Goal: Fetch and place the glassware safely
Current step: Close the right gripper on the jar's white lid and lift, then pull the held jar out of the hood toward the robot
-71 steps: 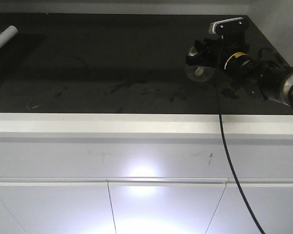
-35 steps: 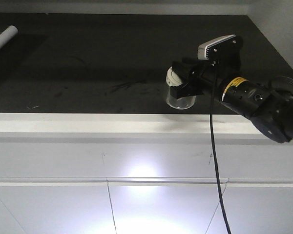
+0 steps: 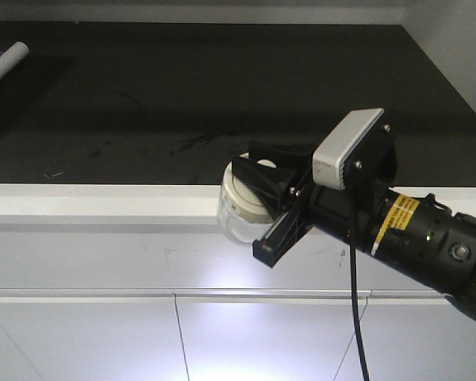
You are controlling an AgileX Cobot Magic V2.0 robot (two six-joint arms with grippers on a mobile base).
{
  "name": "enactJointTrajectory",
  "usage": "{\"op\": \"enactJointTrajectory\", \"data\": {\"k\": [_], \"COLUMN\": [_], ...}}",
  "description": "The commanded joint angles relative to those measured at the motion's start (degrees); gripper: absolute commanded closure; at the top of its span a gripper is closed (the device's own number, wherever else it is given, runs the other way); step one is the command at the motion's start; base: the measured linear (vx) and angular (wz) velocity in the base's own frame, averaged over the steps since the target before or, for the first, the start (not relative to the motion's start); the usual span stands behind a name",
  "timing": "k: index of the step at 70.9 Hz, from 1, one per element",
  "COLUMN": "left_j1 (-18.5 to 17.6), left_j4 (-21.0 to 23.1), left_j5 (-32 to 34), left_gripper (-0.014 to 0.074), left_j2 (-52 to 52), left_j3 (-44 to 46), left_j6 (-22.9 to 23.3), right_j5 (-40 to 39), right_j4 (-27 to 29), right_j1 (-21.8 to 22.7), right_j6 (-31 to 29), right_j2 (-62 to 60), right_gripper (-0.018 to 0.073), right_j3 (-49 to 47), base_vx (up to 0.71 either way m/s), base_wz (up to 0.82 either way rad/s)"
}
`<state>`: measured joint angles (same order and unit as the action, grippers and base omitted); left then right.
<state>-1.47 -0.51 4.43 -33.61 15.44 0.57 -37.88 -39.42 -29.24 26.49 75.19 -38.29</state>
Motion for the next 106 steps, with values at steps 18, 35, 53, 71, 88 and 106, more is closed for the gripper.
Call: {"op": "enactJointTrajectory", "data": {"k": [18, 35, 53, 71, 88, 106], "left_j1": [-0.1, -0.1, -0.1, -0.1, -0.1, -0.1], "left_j4": [0.5, 0.5, 0.5, 0.5, 0.5, 0.5], "left_j5": [4.1, 4.1, 4.1, 4.1, 4.1, 4.1], "left_gripper": [0.0603, 0.0603, 0.0603, 0.0603, 0.0603, 0.0603], "left_j2": [-0.1, -0.1, -0.1, -0.1, -0.1, -0.1], "left_j3": [1.7, 1.7, 1.7, 1.7, 1.7, 1.7], "left_j6": [0.5, 0.5, 0.5, 0.5, 0.5, 0.5], "right_j5": [-6.0, -9.6, -10.5, -10.5, -10.5, -10.5], "right_j4": [1.1, 1.2, 1.2, 1.2, 1.2, 1.2], "right_j1": [-5.9, -5.9, -5.9, -5.9, -5.9, -5.9], "right_j6": [0.2, 0.2, 0.2, 0.2, 0.2, 0.2], "right_j2": [-5.6, -5.6, -5.6, -5.6, -5.6, -5.6], "right_gripper": [0.0563, 0.0563, 0.0563, 0.0563, 0.0563, 0.0563], "right_j3": [4.3, 4.3, 4.3, 4.3, 4.3, 4.3], "base_vx": [0.00, 0.00, 0.00, 0.00, 0.00, 0.00], "base_wz": [0.00, 0.00, 0.00, 0.00, 0.00, 0.00]}}
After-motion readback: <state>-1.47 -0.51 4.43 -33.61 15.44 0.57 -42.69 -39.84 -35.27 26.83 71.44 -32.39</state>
